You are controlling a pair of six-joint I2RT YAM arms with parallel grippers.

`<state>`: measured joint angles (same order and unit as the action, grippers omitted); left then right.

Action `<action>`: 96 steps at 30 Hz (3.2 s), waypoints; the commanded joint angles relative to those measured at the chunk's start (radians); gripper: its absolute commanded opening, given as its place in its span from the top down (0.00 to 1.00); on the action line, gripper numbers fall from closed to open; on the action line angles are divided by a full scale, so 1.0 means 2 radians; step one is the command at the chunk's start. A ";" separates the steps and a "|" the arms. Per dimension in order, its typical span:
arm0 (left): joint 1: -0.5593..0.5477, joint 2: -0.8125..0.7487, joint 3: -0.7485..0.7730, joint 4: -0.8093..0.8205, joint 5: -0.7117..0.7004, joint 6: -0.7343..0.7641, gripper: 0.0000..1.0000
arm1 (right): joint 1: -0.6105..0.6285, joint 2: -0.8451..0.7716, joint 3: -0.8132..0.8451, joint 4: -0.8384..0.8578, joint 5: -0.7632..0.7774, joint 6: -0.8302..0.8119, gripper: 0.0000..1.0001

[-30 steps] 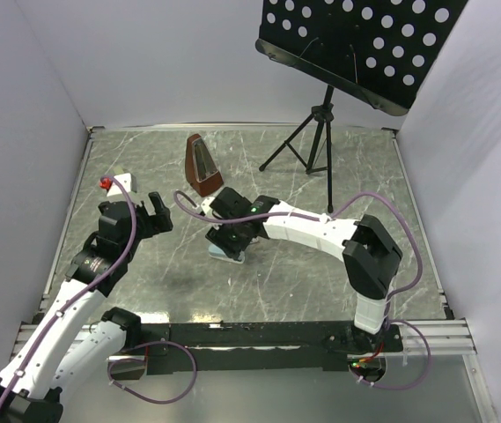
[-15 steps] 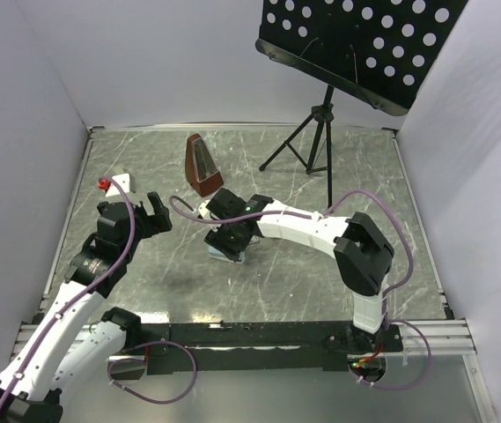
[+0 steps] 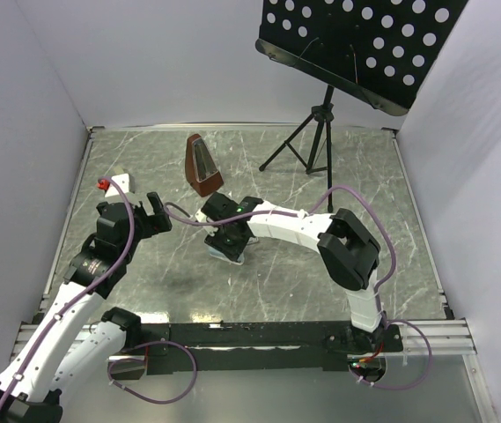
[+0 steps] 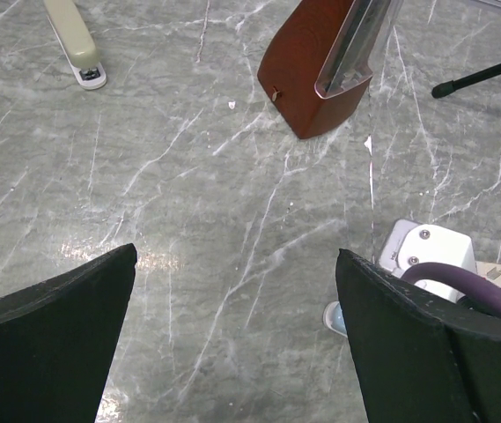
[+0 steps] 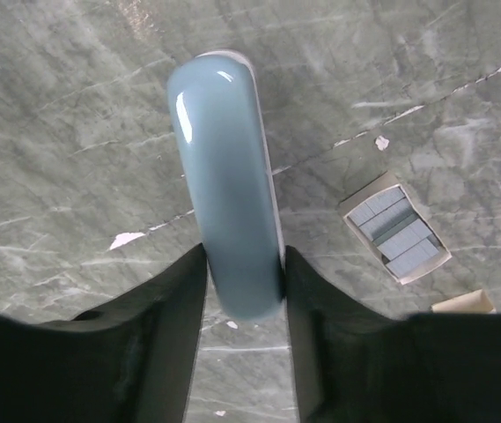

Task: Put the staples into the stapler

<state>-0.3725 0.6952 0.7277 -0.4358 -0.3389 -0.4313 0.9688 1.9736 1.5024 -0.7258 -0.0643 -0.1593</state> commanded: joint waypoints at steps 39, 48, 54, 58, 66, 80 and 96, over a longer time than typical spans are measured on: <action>-0.005 -0.003 0.002 0.003 -0.013 0.002 0.00 | -0.253 -0.028 0.001 0.014 0.132 0.180 0.67; -0.003 -0.002 0.000 0.005 -0.015 0.001 0.01 | -0.263 -0.031 -0.031 0.045 0.130 0.189 0.52; 0.001 0.001 -0.003 0.009 -0.013 0.000 0.01 | -0.262 -0.055 -0.045 0.053 0.129 0.190 0.36; 0.008 0.010 -0.003 0.012 -0.008 -0.001 0.01 | -0.260 -0.115 -0.085 0.086 0.120 0.188 0.30; 0.051 0.060 0.003 0.025 0.008 -0.011 0.01 | -0.250 -0.276 -0.223 0.232 0.085 0.174 0.05; 0.211 0.364 0.174 0.055 0.031 -0.091 0.01 | -0.247 -0.404 -0.377 0.429 0.091 0.204 0.00; 0.266 0.698 0.463 0.001 -0.004 -0.072 0.12 | -0.246 -0.448 -0.394 0.428 0.104 0.199 0.00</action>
<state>0.1566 2.0327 1.5448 -0.3893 -0.3164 -0.6022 0.4717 1.1042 0.7158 0.0868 0.1318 0.2447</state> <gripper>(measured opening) 0.904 0.994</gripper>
